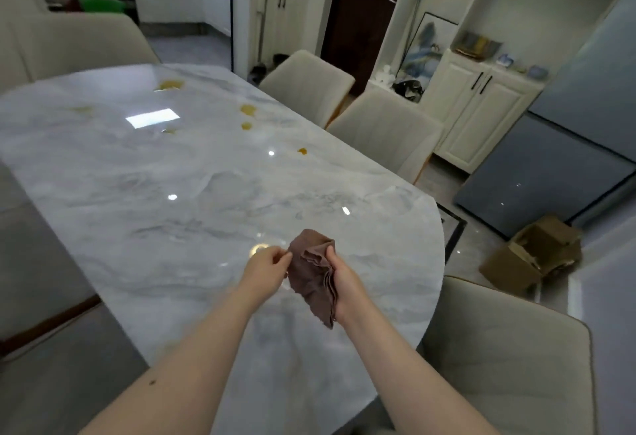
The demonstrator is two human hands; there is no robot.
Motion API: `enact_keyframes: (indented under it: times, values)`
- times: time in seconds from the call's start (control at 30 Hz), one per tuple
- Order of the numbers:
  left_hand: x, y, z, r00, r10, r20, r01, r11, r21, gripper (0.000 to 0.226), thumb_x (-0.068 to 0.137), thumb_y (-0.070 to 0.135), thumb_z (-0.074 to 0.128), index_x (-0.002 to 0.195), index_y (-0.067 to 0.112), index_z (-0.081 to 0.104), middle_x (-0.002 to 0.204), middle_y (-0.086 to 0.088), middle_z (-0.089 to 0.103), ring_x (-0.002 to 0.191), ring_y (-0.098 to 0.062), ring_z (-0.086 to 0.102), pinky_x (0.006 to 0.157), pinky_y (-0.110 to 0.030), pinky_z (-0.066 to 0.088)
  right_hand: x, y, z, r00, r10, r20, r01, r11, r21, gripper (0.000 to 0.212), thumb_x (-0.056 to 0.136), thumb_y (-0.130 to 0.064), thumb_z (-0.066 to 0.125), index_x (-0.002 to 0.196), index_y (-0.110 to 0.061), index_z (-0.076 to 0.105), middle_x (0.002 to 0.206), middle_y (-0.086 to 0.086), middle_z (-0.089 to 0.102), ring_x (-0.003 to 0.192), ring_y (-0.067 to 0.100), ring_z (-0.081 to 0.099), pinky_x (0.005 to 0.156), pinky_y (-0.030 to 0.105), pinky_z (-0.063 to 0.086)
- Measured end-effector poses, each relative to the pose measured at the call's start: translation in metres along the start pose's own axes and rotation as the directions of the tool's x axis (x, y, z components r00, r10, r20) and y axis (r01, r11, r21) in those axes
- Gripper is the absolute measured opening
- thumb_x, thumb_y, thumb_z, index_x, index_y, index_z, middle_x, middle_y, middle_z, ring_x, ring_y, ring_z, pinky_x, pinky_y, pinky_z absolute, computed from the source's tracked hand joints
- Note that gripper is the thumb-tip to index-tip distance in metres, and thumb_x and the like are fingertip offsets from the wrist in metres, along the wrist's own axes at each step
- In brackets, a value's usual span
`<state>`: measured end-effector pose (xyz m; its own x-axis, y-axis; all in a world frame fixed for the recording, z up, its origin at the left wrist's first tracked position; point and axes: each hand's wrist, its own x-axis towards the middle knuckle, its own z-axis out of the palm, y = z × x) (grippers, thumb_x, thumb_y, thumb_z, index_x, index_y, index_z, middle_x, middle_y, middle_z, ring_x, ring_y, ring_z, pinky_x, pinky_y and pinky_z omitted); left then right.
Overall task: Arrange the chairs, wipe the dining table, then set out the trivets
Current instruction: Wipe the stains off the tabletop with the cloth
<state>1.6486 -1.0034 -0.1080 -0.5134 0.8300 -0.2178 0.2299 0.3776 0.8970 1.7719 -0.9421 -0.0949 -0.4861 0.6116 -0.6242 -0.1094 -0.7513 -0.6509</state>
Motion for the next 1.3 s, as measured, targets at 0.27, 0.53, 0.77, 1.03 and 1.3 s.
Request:
enact_keyframes:
  times: [0.27,0.53,0.77,1.03,1.3]
  values:
    - [-0.081,0.003,-0.028,0.927,-0.054,-0.370,0.082,0.995,0.059,0.018,0.093,0.019,0.054,0.078,0.009,0.057,0.078,-0.005,0.059,0.075,-0.020,0.053,0.065,-0.025,0.034,-0.052,0.021,0.035,0.974,0.143,0.178,-0.120,0.984,-0.133,0.053,0.101,-0.045,0.036,0.119,-0.002,0.062,0.115,0.022,0.066,0.098,0.034,0.064,0.089,0.045,0.049]
    - [-0.170,-0.008,-0.102,0.721,-0.079,-0.688,0.115,0.993,0.006,0.020,0.096,0.023,0.050,0.080,0.011,0.050,0.075,0.000,0.053,0.076,-0.020,0.049,0.065,-0.028,0.031,-0.095,0.067,0.112,0.893,0.266,0.363,-0.135,0.928,-0.347,0.060,0.100,-0.048,0.035,0.120,0.001,0.061,0.111,0.022,0.068,0.101,0.033,0.065,0.089,0.042,0.050]
    - [-0.253,-0.024,-0.192,0.442,-0.101,-0.891,0.088,0.994,-0.069,0.018,0.097,0.022,0.047,0.084,0.011,0.054,0.083,-0.002,0.059,0.080,-0.022,0.054,0.068,-0.030,0.037,-0.148,0.132,0.211,0.741,0.377,0.555,-0.056,0.859,-0.509,0.054,0.103,-0.043,0.031,0.126,-0.002,0.057,0.118,0.020,0.065,0.104,0.029,0.064,0.088,0.039,0.052]
    - [-0.354,-0.066,-0.281,0.160,-0.214,-0.964,0.081,0.976,-0.204,0.018,0.097,0.019,0.047,0.090,0.006,0.057,0.088,-0.007,0.058,0.082,-0.020,0.049,0.068,-0.026,0.030,-0.215,0.241,0.303,0.613,0.525,0.590,-0.048,0.771,-0.635,0.052,0.102,-0.044,0.032,0.124,-0.004,0.058,0.121,0.017,0.063,0.112,0.029,0.059,0.105,0.042,0.041]
    - [-0.447,-0.136,-0.363,0.037,-0.388,-0.921,0.060,0.921,-0.385,0.017,0.098,0.021,0.047,0.086,0.010,0.053,0.087,-0.007,0.056,0.082,-0.021,0.051,0.068,-0.026,0.032,-0.291,0.338,0.370,0.565,0.607,0.558,-0.013,0.684,-0.730,0.044,0.104,-0.033,0.034,0.121,-0.001,0.059,0.103,0.014,0.070,0.095,0.024,0.063,0.084,0.033,0.050]
